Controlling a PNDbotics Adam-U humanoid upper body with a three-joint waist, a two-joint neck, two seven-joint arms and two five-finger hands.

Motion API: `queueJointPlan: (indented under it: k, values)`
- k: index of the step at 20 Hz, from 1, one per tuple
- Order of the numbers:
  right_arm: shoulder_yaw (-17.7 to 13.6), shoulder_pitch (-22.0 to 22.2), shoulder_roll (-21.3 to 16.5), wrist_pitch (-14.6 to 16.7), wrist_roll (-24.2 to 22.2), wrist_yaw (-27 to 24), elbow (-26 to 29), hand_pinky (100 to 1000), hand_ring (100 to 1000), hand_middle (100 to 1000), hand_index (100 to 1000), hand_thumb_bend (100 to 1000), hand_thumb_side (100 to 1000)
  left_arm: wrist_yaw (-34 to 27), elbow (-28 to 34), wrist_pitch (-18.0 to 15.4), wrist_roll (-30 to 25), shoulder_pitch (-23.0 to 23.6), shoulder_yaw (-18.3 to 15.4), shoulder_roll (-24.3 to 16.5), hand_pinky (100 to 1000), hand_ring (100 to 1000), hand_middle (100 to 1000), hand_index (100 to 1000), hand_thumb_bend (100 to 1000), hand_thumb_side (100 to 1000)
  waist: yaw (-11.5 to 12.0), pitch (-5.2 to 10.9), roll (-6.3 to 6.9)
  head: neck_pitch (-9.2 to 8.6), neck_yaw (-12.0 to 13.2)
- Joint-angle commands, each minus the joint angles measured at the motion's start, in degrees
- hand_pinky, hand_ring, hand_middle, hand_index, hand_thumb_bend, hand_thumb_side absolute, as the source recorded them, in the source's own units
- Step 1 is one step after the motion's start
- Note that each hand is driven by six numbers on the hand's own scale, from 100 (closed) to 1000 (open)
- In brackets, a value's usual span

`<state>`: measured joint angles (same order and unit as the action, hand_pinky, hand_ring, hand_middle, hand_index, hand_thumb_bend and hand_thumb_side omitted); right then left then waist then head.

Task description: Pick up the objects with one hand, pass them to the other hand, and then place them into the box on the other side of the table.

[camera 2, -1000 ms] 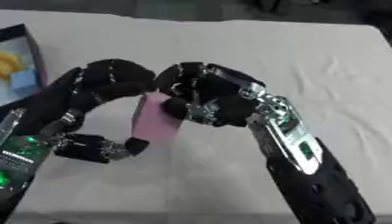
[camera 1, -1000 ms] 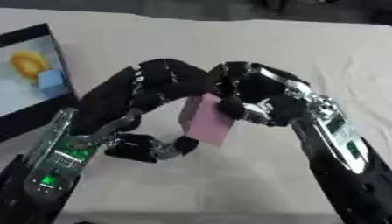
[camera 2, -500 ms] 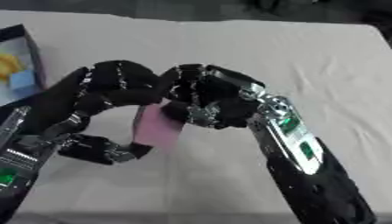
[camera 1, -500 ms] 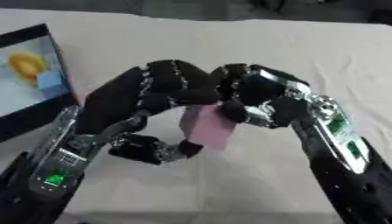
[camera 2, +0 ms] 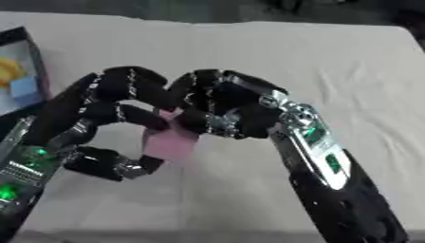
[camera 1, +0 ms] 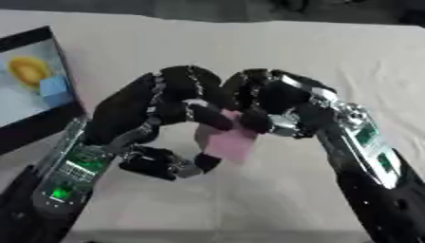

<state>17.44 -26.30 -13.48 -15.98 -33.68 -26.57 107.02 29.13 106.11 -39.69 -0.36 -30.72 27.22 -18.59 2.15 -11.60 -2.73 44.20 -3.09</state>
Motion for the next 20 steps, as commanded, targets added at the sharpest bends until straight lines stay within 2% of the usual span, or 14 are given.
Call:
queueJointPlan:
  k: [1,3,4,5,8,12,14,17,19,20]
  values:
    - [-0.09,-0.79,-1.20,0.21,-0.16,-1.31,1.41,912,548,599,758,577,441,-1.86,0.83,0.60,-0.11,-0.77,-0.17,0.01,775,645,271,671,100,100,0.01,0.74,0.25,-0.08,0.05]
    - [-0.04,-0.76,-1.29,0.26,0.11,-2.28,1.38,919,568,668,797,634,503,-2.16,1.22,0.47,-0.26,-0.69,-0.17,-0.20,768,640,267,666,100,100,0.06,0.74,0.29,-0.08,0.04]
    - [-0.02,-0.74,-1.32,0.28,0.35,-2.82,1.33,932,605,760,847,683,577,-2.14,1.44,0.31,-0.27,-0.63,-0.17,-0.29,762,637,269,666,100,100,0.08,0.73,0.33,-0.08,0.01]
    - [0.01,-0.74,-1.36,0.30,0.70,-3.45,1.24,946,641,824,876,702,611,-2.01,1.65,0.13,-0.25,-0.55,-0.19,-0.39,758,636,272,668,100,100,0.09,0.71,0.37,-0.08,-0.04]
    - [0.02,-0.73,-1.49,0.24,2.45,-5.01,0.87,965,688,896,904,705,646,-1.10,2.10,-0.43,0.19,-0.21,-0.40,-0.64,748,633,271,666,100,100,0.07,0.64,0.49,-0.08,-0.14]
    - [-0.18,-0.65,-1.56,0.16,6.11,-6.78,0.54,968,694,911,910,672,650,0.74,2.55,-0.99,1.38,0.80,-1.01,-1.30,739,631,272,667,124,100,0.08,0.54,0.68,-0.08,-0.28]
    - [-0.34,-0.53,-1.66,0.23,7.42,-7.90,0.79,964,685,888,899,660,650,2.26,2.62,-0.92,2.32,1.97,-1.91,-2.14,740,632,271,669,130,100,0.07,0.55,0.84,-0.08,-0.30]
    - [-1.15,-0.16,-1.72,0.70,6.99,-9.24,2.16,954,652,846,887,639,652,5.19,2.25,-0.33,4.39,4.11,-3.72,-3.81,734,631,270,669,172,100,-0.04,0.70,1.14,-0.08,0.23]
    - [-2.33,0.29,-1.95,2.38,4.59,-9.93,4.12,954,645,844,883,599,637,7.81,1.85,0.36,6.32,5.96,-5.39,-5.48,728,630,271,670,210,100,-0.18,0.96,1.27,-0.08,0.94]
    - [-3.11,0.60,-2.18,3.44,2.75,-9.97,5.13,953,646,850,887,952,817,9.34,1.59,0.87,7.45,6.87,-6.31,-6.31,727,630,271,670,210,100,-0.27,1.08,1.30,-0.08,1.34]
